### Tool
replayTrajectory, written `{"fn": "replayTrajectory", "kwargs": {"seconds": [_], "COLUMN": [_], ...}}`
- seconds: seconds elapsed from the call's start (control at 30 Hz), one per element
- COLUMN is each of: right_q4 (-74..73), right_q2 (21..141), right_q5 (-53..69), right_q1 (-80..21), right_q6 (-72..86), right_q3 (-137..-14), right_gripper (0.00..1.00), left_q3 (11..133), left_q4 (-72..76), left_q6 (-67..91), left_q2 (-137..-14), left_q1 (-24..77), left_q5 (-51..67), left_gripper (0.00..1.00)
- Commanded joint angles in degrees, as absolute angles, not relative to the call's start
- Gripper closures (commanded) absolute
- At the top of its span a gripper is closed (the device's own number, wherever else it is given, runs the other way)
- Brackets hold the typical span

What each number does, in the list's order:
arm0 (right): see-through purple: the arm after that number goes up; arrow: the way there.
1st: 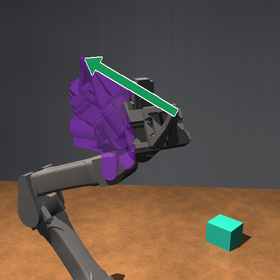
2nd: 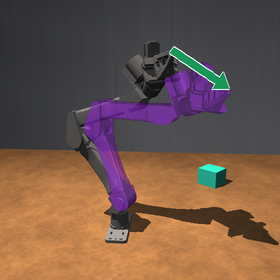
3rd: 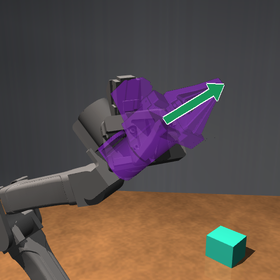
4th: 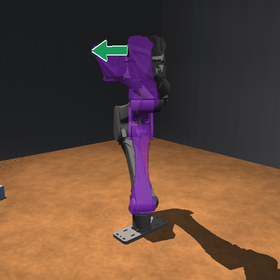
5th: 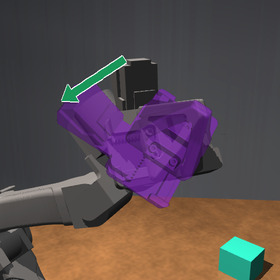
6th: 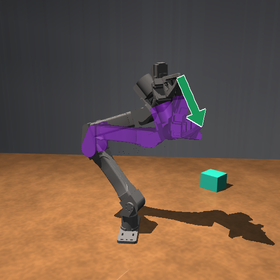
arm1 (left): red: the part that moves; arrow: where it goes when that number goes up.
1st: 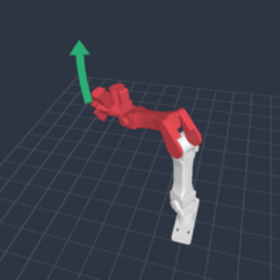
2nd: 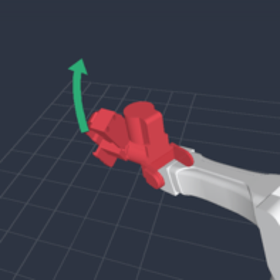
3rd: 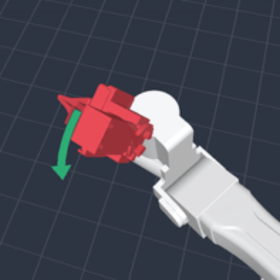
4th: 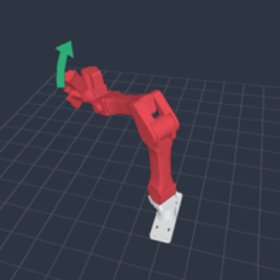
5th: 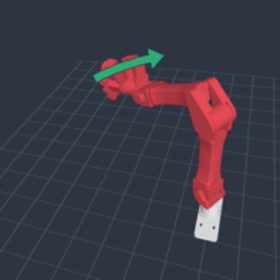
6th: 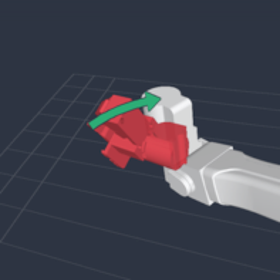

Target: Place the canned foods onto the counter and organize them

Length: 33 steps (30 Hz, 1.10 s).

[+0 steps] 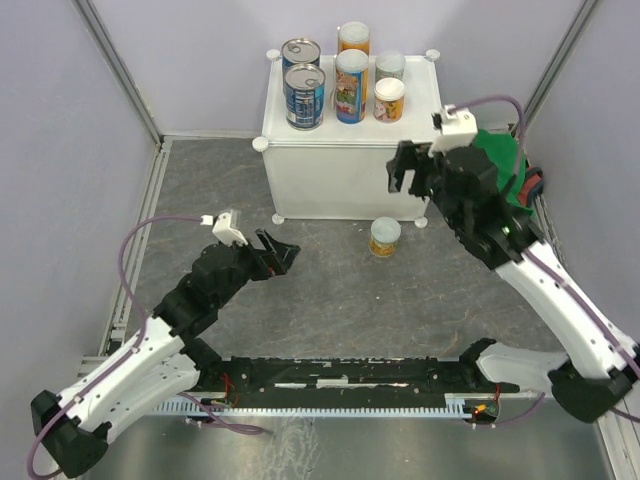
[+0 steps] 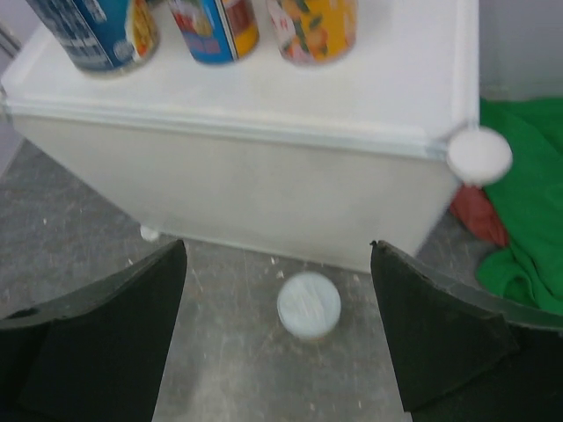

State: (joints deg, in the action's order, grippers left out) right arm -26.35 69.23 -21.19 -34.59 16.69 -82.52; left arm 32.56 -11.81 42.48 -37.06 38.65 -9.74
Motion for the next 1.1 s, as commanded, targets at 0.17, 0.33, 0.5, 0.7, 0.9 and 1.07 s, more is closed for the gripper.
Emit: {"fn": "replayTrajectory", "kwargs": {"seconds": [0.17,0.33,0.5,0.7,0.9,1.07], "right_q4": [-28.7,-26.6,-23.1,-18.4,-13.2,-8.1], "right_q2": [52.9,49.2,48.7,48.8,52.8,57.6], "right_q5": [-30.3,-29.9,-29.9,-29.8,-29.7,-30.8], "right_q1": [-39.6,-40.0,-40.4,-41.2,-43.5,-44.4], "right_q6": [23.6,26.3,27.4,29.7,30.5,29.8], "right_q3": [-60.7,-50.8,-42.7,-34.6,-29.8,-28.0], "right_gripper": [0.07,0.07,0.07,0.07,0.06,0.05], "left_q3": [31.2,31.8,32.0,32.1,31.0,30.4], "left_q4": [0.6,2.3,3.4,4.1,4.4,4.1], "left_q6": [45.1,43.7,42.7,41.8,42.3,42.0], "left_q2": [-44.3,-49.8,-54.6,-58.2,-58.9,-58.5], "left_q1": [41.3,45.6,48.0,48.6,48.6,48.6], "left_q5": [-10.1,-14.4,-16.6,-17.4,-17.7,-18.7], "left_gripper": [0.00,0.00,0.00,0.00,0.00,0.00]}}
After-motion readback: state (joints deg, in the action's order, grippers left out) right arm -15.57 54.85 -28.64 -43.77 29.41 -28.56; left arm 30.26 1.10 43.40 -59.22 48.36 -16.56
